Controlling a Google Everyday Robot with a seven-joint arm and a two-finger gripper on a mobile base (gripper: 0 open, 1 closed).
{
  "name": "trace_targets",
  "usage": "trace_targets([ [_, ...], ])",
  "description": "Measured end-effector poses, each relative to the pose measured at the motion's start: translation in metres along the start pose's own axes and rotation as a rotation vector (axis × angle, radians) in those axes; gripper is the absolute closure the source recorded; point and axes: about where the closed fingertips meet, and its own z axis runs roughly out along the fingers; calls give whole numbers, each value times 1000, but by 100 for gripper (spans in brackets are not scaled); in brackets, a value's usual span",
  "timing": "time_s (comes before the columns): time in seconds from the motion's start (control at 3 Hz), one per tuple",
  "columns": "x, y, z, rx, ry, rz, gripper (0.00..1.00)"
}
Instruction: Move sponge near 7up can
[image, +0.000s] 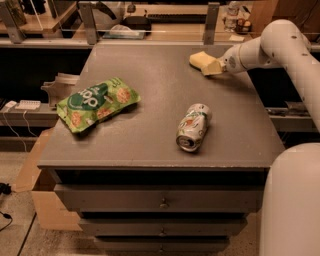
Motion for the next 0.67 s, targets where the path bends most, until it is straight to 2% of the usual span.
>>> trace_targets([
  [0.33,-11,4,-16,-6,-20,-38,87],
  [0.67,-19,18,-52,-50,-32,-102,100],
])
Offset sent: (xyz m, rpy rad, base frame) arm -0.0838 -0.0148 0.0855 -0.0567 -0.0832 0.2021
